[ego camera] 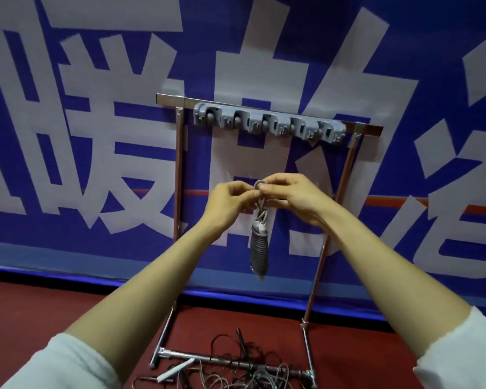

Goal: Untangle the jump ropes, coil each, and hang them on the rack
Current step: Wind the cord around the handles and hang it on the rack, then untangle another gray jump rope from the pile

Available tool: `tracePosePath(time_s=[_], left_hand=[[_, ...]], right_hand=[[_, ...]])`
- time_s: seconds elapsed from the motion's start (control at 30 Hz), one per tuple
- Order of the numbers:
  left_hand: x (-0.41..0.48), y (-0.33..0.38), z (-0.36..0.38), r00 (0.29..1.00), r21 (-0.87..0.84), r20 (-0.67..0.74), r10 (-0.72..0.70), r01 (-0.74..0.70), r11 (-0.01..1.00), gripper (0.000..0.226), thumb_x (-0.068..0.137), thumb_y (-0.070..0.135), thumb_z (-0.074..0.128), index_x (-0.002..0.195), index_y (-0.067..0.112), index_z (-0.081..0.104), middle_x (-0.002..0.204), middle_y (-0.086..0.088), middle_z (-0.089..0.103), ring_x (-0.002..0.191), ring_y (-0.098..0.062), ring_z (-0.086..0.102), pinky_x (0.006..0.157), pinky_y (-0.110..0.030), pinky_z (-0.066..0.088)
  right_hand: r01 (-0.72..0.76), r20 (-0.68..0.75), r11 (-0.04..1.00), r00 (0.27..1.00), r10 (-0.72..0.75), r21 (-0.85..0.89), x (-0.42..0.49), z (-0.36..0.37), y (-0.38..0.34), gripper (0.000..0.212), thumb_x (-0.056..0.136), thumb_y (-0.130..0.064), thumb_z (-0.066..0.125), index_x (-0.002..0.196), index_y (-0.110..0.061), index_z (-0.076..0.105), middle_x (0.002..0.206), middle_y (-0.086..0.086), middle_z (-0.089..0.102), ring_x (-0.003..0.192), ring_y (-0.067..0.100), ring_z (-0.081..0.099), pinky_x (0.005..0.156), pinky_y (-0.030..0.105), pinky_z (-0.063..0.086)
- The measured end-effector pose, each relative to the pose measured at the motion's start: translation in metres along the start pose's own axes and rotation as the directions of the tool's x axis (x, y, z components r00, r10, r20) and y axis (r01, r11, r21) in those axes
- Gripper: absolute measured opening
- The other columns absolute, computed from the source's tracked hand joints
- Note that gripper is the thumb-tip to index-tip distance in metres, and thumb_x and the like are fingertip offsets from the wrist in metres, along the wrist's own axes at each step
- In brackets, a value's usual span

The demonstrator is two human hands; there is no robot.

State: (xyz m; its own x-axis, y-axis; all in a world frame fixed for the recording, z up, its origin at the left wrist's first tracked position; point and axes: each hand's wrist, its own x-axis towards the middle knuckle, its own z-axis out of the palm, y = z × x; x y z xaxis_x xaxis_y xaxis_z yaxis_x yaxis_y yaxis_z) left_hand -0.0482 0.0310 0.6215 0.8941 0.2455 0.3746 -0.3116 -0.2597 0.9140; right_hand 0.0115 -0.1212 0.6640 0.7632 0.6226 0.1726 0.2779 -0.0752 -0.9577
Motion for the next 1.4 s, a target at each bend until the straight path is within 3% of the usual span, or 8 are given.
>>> tracePosePath(time_s=[0.2,0.33,0.47,0.67,0.9,1.1,1.27,1.4], left_hand=[[0.088,-0.010,-0.033,0.989,-0.104,-0.103,-0.104,0.093,0.990,0.011,0.092,0.014,0.065,0.082,0.008,0.066,0.080,-0.012,0.068,0.079,-0.023,0.067,0.078,-0.032,0.058],[0.140,-0.015,-0.060,0.982,-0.036,-0.177,-0.066,0.061,0.997,0.014,0.096,0.015,0.059,0.084,0.008,0.061,0.085,-0.016,0.065,0.077,-0.023,0.065,0.073,-0.031,0.057],[0.180,-0.017,-0.083,0.951,0.034,-0.307,0.019,-0.009,0.999,0.018,0.093,0.019,0.062,0.077,0.011,0.063,0.075,-0.010,0.066,0.075,-0.023,0.065,0.074,-0.035,0.056],[0.214,-0.020,-0.109,0.893,-0.090,-0.449,-0.028,-0.014,0.996,0.014,0.092,0.017,0.065,0.082,0.007,0.064,0.078,-0.012,0.068,0.071,-0.022,0.067,0.066,-0.029,0.058],[0.227,-0.032,-0.119,0.862,-0.173,-0.499,-0.087,-0.001,0.985,0.017,0.091,0.018,0.066,0.091,0.002,0.066,0.076,-0.008,0.067,0.071,-0.019,0.067,0.054,-0.022,0.056],[0.220,-0.047,-0.118,0.901,-0.242,-0.407,-0.151,0.053,0.969,0.018,0.093,0.013,0.063,0.102,-0.003,0.064,0.077,-0.010,0.065,0.053,-0.010,0.064,0.045,-0.017,0.049],[0.212,-0.060,-0.121,0.893,-0.164,-0.431,-0.131,0.065,0.984,0.025,0.095,0.021,0.061,0.114,0.006,0.064,0.102,-0.010,0.068,0.100,-0.024,0.064,0.091,-0.036,0.055],[0.182,-0.079,-0.113,0.831,-0.175,-0.498,-0.248,0.184,0.967,0.029,0.093,0.021,0.062,0.118,0.008,0.055,0.116,-0.016,0.062,0.094,-0.021,0.060,0.096,-0.043,0.051]], right_hand=[[0.116,-0.210,0.989,0.969,-0.134,-0.092,0.097,0.004,0.006,0.026,0.084,0.009,0.064,0.089,-0.014,0.053,0.088,0.011,0.062,0.076,0.021,0.065,0.071,0.033,0.059],[0.251,-0.222,0.844,0.894,-0.390,-0.473,0.160,0.021,0.004,0.028,0.088,0.007,0.052,0.078,-0.018,0.058,0.085,0.006,0.064,0.078,0.020,0.063,0.072,0.030,0.054],[0.309,-0.218,0.759,0.835,-0.504,-0.573,0.204,0.041,-0.009,0.026,0.091,0.002,0.051,0.103,-0.008,0.073,0.107,0.006,0.069,0.095,0.012,0.060,0.082,0.012,0.041],[0.349,-0.120,0.794,0.879,-0.461,-0.498,0.249,0.064,-0.019,0.041,0.090,0.004,0.049,0.122,-0.015,0.066,0.121,0.008,0.067,0.111,0.021,0.062,0.097,0.029,0.048],[0.282,-0.096,0.832,0.924,-0.369,-0.478,0.275,0.075,-0.013,0.045,0.093,-0.002,0.047,0.133,-0.019,0.059,0.126,0.008,0.064,0.107,0.021,0.060,0.086,0.022,0.043],[0.221,-0.091,0.954,0.966,-0.242,-0.201,0.278,0.075,0.008,0.047,0.090,0.005,0.050,0.133,-0.013,0.058,0.113,0.005,0.064,0.085,0.008,0.058,0.067,0.016,0.046],[0.177,-0.064,0.956,0.978,-0.197,-0.232,0.258,0.068,0.015,0.043,0.092,-0.006,0.058,0.134,-0.017,0.055,0.116,0.003,0.059,0.094,0.011,0.056,0.077,0.025,0.048],[0.110,-0.084,0.962,0.987,-0.134,-0.248,0.219,0.049,0.033,0.036,0.093,-0.007,0.058,0.128,-0.012,0.060,0.126,0.005,0.060,0.117,0.017,0.055,0.103,0.034,0.045]])
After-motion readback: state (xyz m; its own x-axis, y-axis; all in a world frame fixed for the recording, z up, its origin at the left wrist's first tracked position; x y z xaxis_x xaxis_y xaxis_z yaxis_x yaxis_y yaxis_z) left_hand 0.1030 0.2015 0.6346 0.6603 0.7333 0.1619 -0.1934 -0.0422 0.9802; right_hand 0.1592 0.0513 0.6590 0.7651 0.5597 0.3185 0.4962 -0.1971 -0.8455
